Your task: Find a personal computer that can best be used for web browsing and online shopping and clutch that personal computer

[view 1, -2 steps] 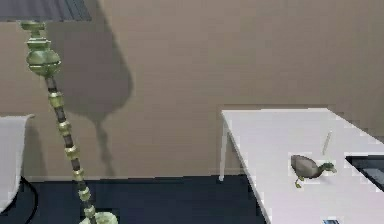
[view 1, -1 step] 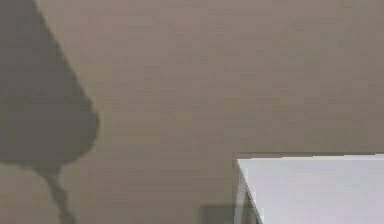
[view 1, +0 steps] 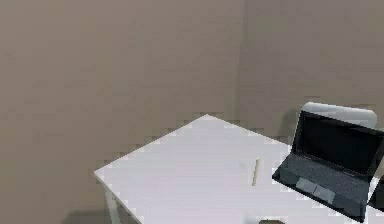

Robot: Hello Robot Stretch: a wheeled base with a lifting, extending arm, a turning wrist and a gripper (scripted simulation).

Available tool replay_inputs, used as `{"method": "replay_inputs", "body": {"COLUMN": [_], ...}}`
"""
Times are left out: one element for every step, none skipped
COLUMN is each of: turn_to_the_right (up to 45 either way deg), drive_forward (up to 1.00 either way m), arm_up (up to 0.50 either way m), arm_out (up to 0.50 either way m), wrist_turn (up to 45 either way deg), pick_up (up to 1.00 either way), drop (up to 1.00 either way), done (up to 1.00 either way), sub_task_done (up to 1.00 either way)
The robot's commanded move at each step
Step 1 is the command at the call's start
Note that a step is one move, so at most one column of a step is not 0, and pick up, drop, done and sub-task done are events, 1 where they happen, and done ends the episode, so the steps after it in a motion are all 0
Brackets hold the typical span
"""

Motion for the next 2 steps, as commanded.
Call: {"method": "replay_inputs", "body": {"turn_to_the_right": [3.0,0.0], "drive_forward": [0.00,0.05], "arm_up": [0.00,0.00], "arm_out": [0.00,0.00], "wrist_turn": [0.0,0.0], "pick_up": [0.00,0.00], "drop": [0.00,0.00], "done": [0.00,0.00], "sub_task_done": [0.00,0.00]}}
